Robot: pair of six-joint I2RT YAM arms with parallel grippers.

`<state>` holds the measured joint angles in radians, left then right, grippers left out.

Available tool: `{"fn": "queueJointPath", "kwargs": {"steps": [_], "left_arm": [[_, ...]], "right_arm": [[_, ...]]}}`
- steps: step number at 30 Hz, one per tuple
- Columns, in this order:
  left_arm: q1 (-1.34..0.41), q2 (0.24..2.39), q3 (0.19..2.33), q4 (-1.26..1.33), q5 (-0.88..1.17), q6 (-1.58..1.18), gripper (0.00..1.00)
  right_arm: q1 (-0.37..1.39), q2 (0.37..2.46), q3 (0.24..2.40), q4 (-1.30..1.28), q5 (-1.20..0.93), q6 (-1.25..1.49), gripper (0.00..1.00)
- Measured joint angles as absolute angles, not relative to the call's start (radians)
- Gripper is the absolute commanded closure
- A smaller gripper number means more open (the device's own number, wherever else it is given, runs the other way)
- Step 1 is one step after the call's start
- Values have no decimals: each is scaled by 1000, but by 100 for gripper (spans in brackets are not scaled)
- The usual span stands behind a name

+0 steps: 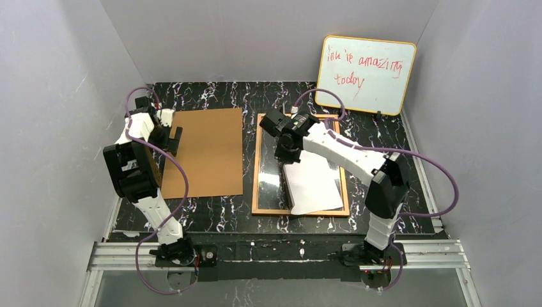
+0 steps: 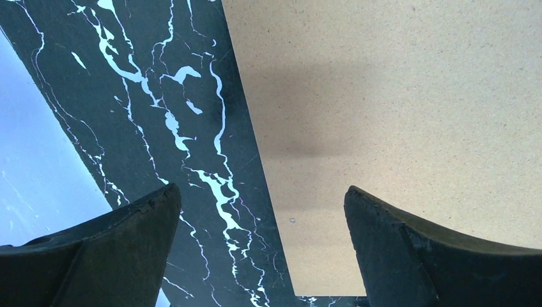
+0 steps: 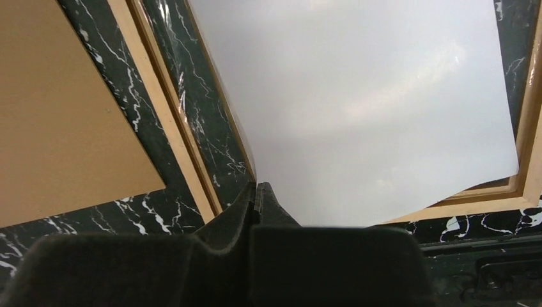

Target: Put the photo into the frame

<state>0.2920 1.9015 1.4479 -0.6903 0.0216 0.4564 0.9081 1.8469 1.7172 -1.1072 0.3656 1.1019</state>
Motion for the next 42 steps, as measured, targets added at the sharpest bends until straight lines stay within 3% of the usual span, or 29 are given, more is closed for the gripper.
{"fn": "queueJointPath", "kwargs": {"steps": [6, 19, 36, 37, 42], "left_arm": [[292, 1901, 1448, -689, 22, 457, 2], [292, 1901, 1448, -689, 22, 464, 2], [292, 1901, 1446, -689, 22, 480, 2], [292, 1901, 1446, -689, 22, 480, 2], [292, 1901, 1446, -689, 22, 483, 2]], "right_arm": [[907, 1811, 1705, -1107, 429, 1177, 99], [907, 1954, 1824, -1177, 547, 1303, 99], [907, 2010, 1831, -1191, 584, 1293, 99], [907, 2010, 1831, -1185, 582, 1282, 94], [907, 2009, 1818, -1112, 551, 1220, 31]]}}
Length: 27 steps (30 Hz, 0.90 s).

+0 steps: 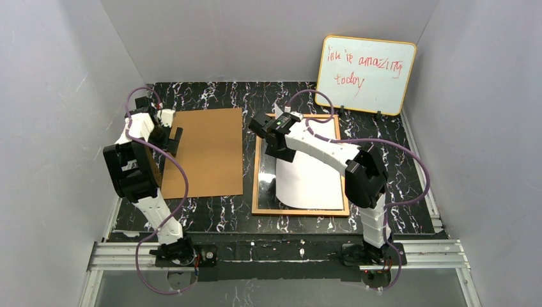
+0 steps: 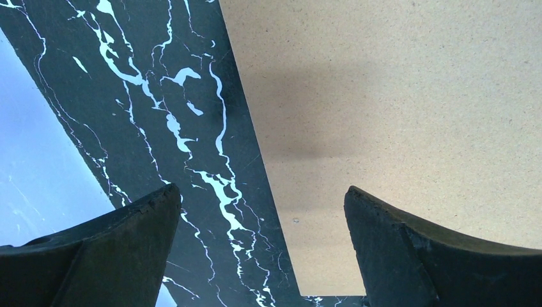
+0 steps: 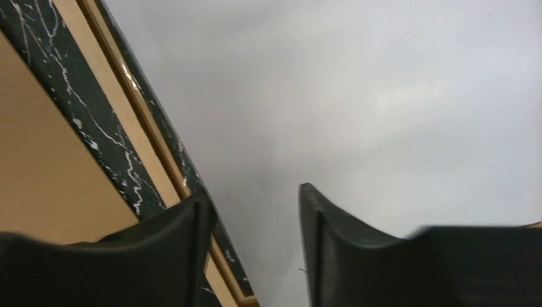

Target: Put the photo into the frame

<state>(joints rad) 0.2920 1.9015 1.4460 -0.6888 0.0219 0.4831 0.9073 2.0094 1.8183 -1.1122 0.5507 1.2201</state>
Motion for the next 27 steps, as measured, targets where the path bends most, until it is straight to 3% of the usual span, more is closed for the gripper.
{"fn": "queueJointPath", "kwargs": {"steps": [4, 6, 27], "left_arm": [[292, 1901, 1443, -688, 22, 487, 2], [292, 1898, 1434, -686, 21, 491, 2], [310, 1892, 1450, -684, -33, 489, 2]], "right_arm": [[907, 2009, 1775, -1028, 514, 1170, 7], [907, 2009, 1763, -1000, 497, 1152, 1], [896, 1938, 1671, -665, 308, 1020, 1]]}}
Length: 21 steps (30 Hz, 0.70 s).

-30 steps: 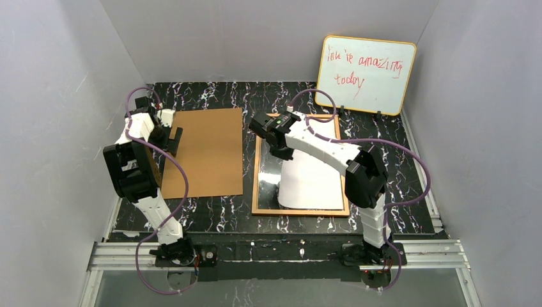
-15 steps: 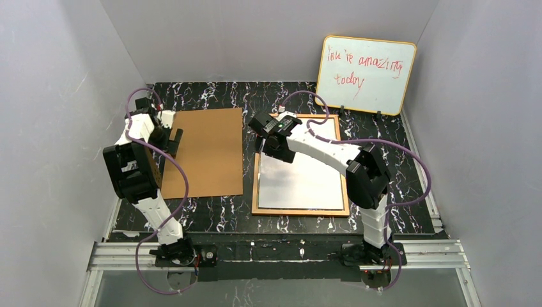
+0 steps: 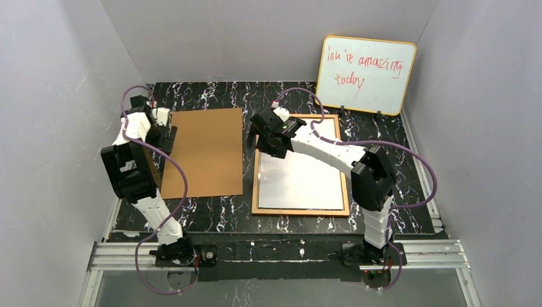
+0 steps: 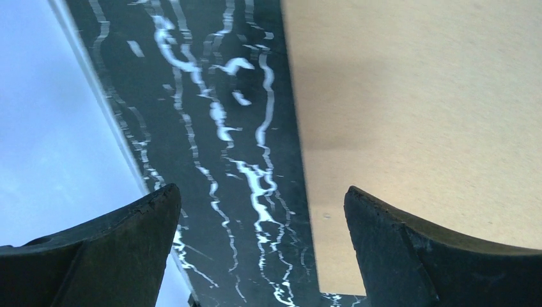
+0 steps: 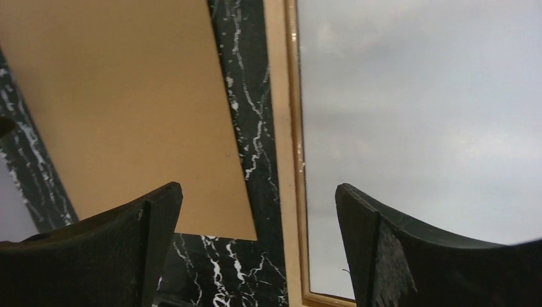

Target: Put the photo into the frame

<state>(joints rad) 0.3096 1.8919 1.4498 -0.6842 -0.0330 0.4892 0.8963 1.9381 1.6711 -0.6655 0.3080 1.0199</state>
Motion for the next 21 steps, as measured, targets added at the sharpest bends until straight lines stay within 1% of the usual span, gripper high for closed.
{"fn": "queueJointPath", "kwargs": {"steps": [4, 7, 13, 21], "left_arm": [[349, 1911, 1498, -666, -74, 487, 2], [372, 1923, 1501, -636, -112, 487, 2], [378, 1969, 1452, -582, -146, 485, 2], [376, 1972, 1403, -533, -158, 483, 4]], "right_arm": [[898, 1940, 1676, -599, 247, 997, 1], [907, 1985, 1748, -589, 215, 985, 1], [942, 2153, 1916, -546, 171, 965, 1], [958, 2320, 1996, -553, 162, 965, 1]]}}
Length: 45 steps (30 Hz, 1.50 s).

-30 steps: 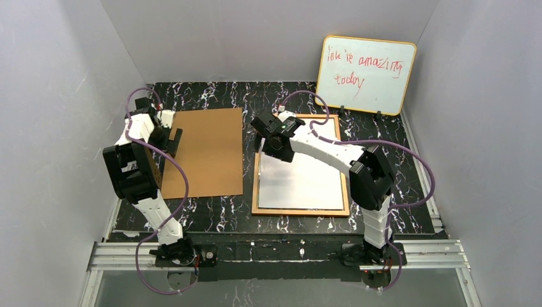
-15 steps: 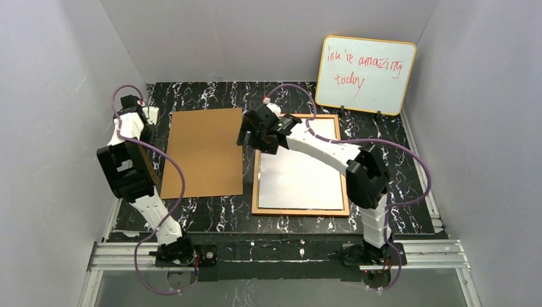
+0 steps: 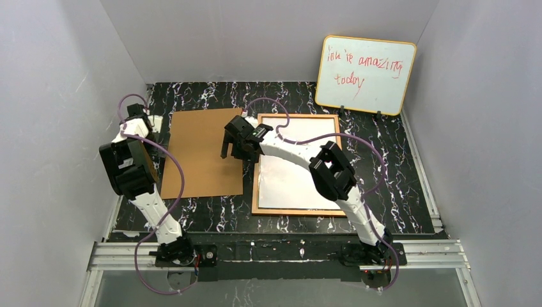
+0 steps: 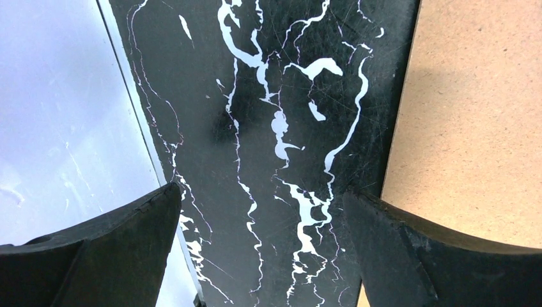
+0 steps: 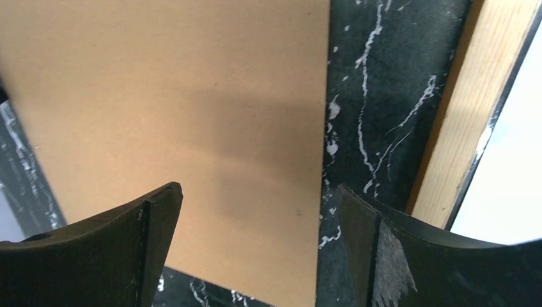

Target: Put the photo into the frame

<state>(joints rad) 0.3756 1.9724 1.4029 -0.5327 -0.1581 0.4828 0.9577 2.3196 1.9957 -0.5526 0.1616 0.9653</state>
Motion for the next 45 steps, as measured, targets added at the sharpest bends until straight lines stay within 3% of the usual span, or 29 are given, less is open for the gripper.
{"fn": "queueJointPath", "kwargs": {"steps": [16, 24, 29, 35, 38, 45], "left_arm": [[345, 1916, 1303, -433, -163, 509, 11], [300, 1887, 1246, -379, -211, 544, 15], [270, 1885, 1231, -365, -251, 566, 33], [234, 1897, 1235, -377, -287, 583, 35], [232, 1903, 1239, -382, -286, 583, 49], [219, 1922, 1255, -398, -298, 585, 49]], "right_arm": [[945, 2411, 2084, -553, 153, 976, 1], [906, 2365, 1961, -400, 7, 1019, 1], [880, 2336, 1886, -316, -71, 1049, 1], [865, 2286, 1779, -219, -147, 1092, 1], [865, 2247, 1716, -168, -188, 1115, 1], [865, 2125, 1608, -2, -288, 1174, 1]]}}
